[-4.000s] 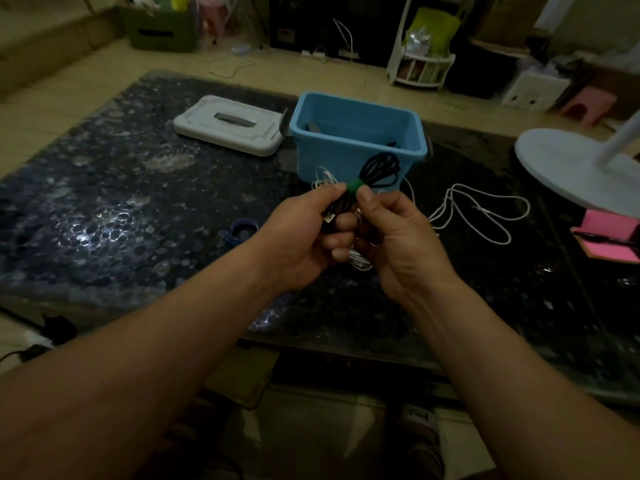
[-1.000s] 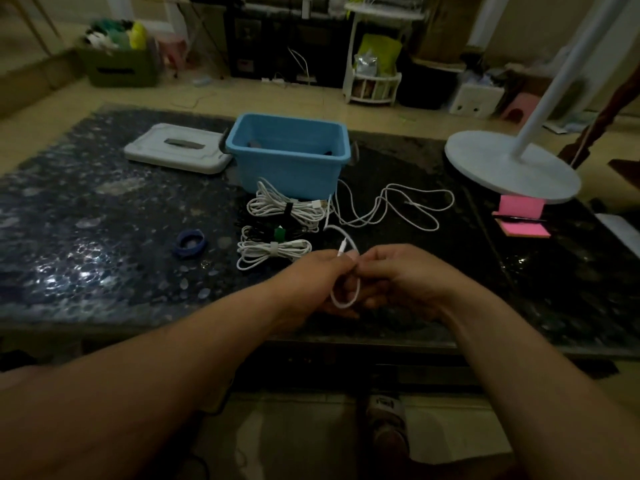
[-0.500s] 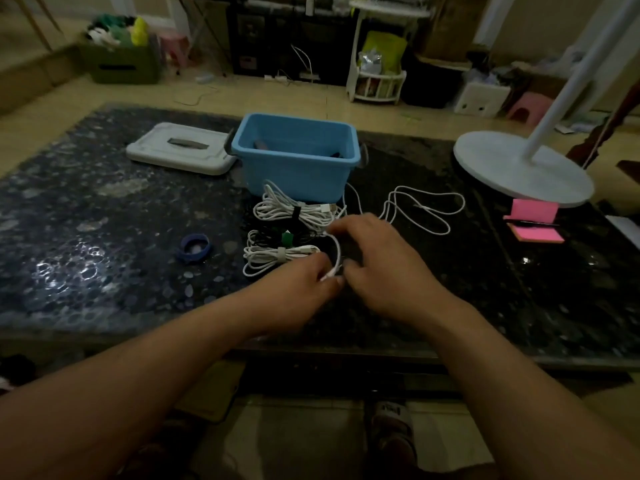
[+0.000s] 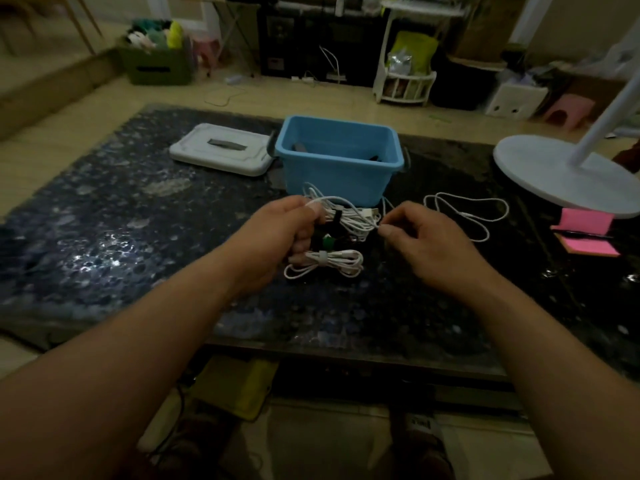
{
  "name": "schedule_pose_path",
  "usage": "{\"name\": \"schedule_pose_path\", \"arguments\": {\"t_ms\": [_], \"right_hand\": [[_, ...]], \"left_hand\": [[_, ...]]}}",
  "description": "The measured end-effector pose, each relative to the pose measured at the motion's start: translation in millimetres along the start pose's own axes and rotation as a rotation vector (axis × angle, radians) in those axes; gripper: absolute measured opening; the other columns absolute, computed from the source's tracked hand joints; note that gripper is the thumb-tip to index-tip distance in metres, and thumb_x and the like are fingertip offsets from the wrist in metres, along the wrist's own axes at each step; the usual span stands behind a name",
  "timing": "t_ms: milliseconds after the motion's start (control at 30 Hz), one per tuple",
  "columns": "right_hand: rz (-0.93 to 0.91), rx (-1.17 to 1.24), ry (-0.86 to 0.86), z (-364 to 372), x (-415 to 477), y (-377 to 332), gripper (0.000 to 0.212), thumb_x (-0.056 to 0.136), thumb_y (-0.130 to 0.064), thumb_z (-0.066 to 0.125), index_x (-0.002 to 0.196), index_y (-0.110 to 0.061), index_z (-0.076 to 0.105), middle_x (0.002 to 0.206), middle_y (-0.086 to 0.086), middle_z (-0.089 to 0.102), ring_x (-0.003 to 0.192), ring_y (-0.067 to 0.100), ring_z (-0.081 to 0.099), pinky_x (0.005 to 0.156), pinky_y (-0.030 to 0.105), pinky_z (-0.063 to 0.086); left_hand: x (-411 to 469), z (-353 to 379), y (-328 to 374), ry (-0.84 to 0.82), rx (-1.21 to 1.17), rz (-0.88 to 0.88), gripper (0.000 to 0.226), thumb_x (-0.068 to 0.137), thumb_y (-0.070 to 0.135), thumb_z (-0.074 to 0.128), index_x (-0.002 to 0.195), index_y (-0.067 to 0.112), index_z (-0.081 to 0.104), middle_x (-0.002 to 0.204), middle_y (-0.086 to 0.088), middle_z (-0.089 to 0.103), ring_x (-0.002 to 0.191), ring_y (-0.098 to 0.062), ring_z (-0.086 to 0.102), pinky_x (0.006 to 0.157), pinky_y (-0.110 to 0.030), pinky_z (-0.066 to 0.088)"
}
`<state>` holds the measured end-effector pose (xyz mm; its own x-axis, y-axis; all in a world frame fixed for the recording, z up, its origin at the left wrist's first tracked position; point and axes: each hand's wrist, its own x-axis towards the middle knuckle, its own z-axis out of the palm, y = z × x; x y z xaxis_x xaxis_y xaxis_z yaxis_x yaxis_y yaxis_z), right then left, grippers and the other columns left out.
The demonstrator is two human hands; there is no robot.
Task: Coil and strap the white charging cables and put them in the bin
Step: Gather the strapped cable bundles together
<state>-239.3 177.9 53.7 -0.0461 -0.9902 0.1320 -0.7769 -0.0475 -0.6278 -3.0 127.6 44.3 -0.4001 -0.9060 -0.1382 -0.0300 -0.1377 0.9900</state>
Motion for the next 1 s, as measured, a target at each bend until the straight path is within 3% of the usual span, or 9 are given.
{"name": "schedule_pose_path", "arguments": {"t_ms": [100,167,300,400,533,667,800,900,1000], "right_hand": [[0.044,0.201,0.058,18,-3,-10,0.007,0.101,-0.032,0.068,0.097,-0.026,0.07,0.082,-0.006,0.074,0.071,0.006,0.069,0.066,0.023,0.052],[0.046,0.269,0.086,34,-5,-18,0.006,0.101,-0.029,0.069,0.096,-0.025,0.07,0.08,-0.006,0.075,0.067,0.006,0.069,0.061,0.019,0.052],[0.042,0.345,0.135,46,1,-32,0.011,0.101,-0.019,0.067,0.106,-0.026,0.074,0.09,-0.009,0.075,0.077,0.003,0.071,0.069,0.017,0.054],[0.019,0.452,0.101,52,3,-43,0.018,0.102,-0.013,0.066,0.111,-0.025,0.076,0.095,-0.013,0.077,0.083,-0.004,0.072,0.071,0.011,0.053],[0.036,0.423,0.087,64,5,-49,0.01,0.1,-0.019,0.071,0.1,-0.029,0.072,0.089,-0.012,0.075,0.081,-0.002,0.071,0.065,0.012,0.053],[0.146,0.482,0.1,59,9,-44,0.004,0.098,-0.023,0.074,0.095,-0.025,0.072,0.086,-0.004,0.077,0.077,0.008,0.075,0.07,0.031,0.062],[-0.002,0.332,0.05,59,2,-44,0.019,0.098,-0.015,0.069,0.106,-0.029,0.078,0.094,-0.013,0.077,0.086,0.0,0.071,0.075,0.019,0.057],[-0.094,0.165,0.023,65,-4,-45,0.021,0.098,-0.019,0.069,0.113,-0.031,0.076,0.104,-0.014,0.075,0.094,0.002,0.069,0.086,0.031,0.058],[-0.139,0.077,0.007,65,-5,-40,0.02,0.099,-0.021,0.069,0.116,-0.032,0.069,0.116,-0.015,0.072,0.102,0.002,0.066,0.092,0.034,0.057]], "left_hand": [[1,10,-6,0.08,-0.217,-0.055,0.027,0.11,0.027,0.052,0.085,0.019,0.045,0.065,0.0,0.031,0.051,-0.01,0.027,0.041,-0.021,0.022],[4,17,-9,0.132,-0.271,-0.119,0.032,0.11,0.038,0.049,0.085,0.019,0.047,0.064,-0.002,0.042,0.05,-0.014,0.039,0.044,-0.023,0.034],[13,24,-10,0.223,-0.338,-0.165,0.049,0.109,0.05,0.044,0.088,0.01,0.062,0.075,-0.009,0.069,0.065,-0.021,0.064,0.071,-0.041,0.06],[15,23,-11,0.161,-0.347,-0.132,0.049,0.112,0.045,0.04,0.115,0.007,0.07,0.101,-0.012,0.08,0.09,-0.027,0.076,0.086,-0.045,0.062],[14,26,-13,0.057,-0.373,-0.132,0.047,0.113,0.04,0.039,0.128,0.006,0.068,0.119,-0.013,0.077,0.113,-0.028,0.074,0.1,-0.048,0.058],[14,27,-13,-0.015,-0.384,-0.134,0.047,0.114,0.039,0.037,0.132,0.007,0.066,0.123,-0.012,0.076,0.118,-0.028,0.072,0.103,-0.049,0.057],[12,37,-18,0.038,-0.316,-0.085,0.035,0.112,0.034,0.045,0.126,0.013,0.069,0.118,-0.009,0.078,0.113,-0.026,0.074,0.1,-0.048,0.058],[11,37,-19,0.184,-0.318,-0.107,0.037,0.111,0.035,0.047,0.106,0.009,0.073,0.1,-0.012,0.08,0.095,-0.027,0.077,0.082,-0.042,0.063],[16,25,-11,0.264,-0.53,-0.133,0.05,0.113,0.038,0.042,0.079,0.007,0.063,0.074,-0.012,0.072,0.07,-0.025,0.072,0.065,-0.036,0.06]]}}
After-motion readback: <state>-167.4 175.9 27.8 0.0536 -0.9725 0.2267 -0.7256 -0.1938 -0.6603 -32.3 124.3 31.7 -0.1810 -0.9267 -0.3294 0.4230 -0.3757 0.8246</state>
